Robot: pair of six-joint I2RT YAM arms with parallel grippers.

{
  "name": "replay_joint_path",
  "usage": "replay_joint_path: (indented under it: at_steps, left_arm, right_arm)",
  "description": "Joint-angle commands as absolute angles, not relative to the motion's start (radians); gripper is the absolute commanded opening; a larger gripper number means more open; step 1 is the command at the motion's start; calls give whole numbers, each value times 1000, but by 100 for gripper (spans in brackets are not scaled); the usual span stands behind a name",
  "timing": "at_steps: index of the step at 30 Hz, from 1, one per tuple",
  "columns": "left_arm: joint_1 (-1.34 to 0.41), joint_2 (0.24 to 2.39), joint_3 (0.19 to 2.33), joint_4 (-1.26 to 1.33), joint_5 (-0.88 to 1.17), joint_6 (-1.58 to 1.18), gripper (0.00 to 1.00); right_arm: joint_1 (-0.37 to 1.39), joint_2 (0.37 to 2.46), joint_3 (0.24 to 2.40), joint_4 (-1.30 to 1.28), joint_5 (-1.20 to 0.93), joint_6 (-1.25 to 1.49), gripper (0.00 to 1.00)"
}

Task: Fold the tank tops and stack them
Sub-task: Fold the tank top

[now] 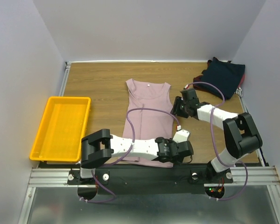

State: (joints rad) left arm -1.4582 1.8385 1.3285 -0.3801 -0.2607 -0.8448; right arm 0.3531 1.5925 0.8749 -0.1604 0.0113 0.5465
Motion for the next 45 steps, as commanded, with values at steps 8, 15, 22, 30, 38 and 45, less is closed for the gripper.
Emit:
replay_joint_path:
  at_steps: [8, 15, 22, 30, 38, 45]
  left_arm:
    - [-1468, 1861, 1331, -413, -270, -859, 52]
    - [-1485, 1893, 1359, -456, -275, -853, 51]
    - [-1505, 1927, 1377, -480, -282, -862, 47]
    - [-1511, 1904, 1367, -492, -313, -882, 16]
    - [-1511, 1832, 1322, -466, -336, -888, 0]
    - [-1499, 1764, 1280, -436, -333, -907, 0]
  right_arm:
    - [348, 1686, 905, -89, 44, 540, 45]
    - [348, 1689, 911, -78, 44, 545, 36]
    - [348, 1686, 922, -78, 48, 551, 20]
    - [348, 1689, 939, -78, 46, 558, 10]
    - [348, 1677, 951, -78, 51, 568, 4]
    - [348, 1654, 951, -80, 64, 565, 3]
